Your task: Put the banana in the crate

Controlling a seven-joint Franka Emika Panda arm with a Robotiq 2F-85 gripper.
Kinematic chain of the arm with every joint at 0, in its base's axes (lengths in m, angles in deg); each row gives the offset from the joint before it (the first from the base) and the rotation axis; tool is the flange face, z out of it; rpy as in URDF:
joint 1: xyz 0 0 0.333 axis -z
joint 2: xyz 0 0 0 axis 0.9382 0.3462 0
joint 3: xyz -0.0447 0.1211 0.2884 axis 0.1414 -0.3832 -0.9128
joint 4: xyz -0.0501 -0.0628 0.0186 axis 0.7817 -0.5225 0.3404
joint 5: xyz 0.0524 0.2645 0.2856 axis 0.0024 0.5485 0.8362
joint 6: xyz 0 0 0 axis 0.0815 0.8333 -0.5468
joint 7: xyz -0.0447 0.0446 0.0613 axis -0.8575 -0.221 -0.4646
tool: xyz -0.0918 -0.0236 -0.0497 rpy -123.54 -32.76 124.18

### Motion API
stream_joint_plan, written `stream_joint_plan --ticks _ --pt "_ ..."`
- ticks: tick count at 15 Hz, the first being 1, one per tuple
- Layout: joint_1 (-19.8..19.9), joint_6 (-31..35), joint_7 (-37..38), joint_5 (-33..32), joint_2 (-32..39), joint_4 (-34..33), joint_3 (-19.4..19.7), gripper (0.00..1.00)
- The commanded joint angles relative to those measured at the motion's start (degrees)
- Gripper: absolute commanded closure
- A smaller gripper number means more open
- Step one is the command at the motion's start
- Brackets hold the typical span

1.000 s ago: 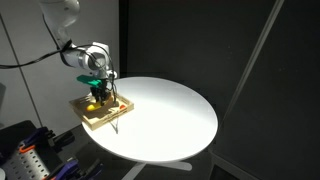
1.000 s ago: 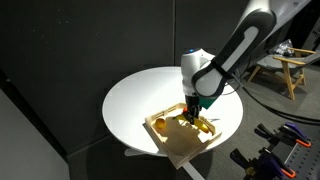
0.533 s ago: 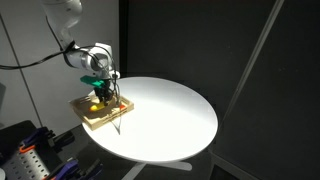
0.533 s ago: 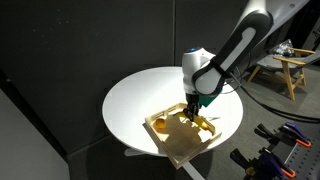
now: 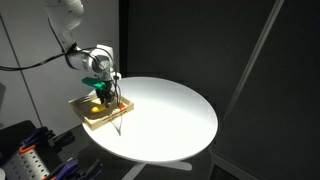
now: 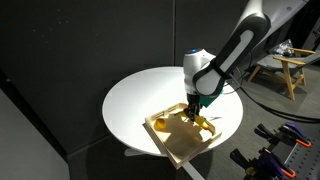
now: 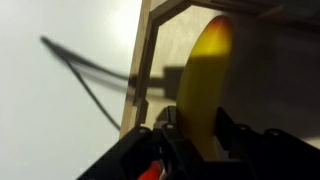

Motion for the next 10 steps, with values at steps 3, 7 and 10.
stream_joint_plan --ticks 3,7,10 --pt "-0.6 -0.1 0.2 0.4 0.2 -0.7 0.5 0.31" --pt "-0.5 -0.9 0.0 0.6 -0.9 -0.1 0.2 0.02" --pt "-0.5 -2.1 -0.1 0.9 -2.9 0.6 -0.1 0.00"
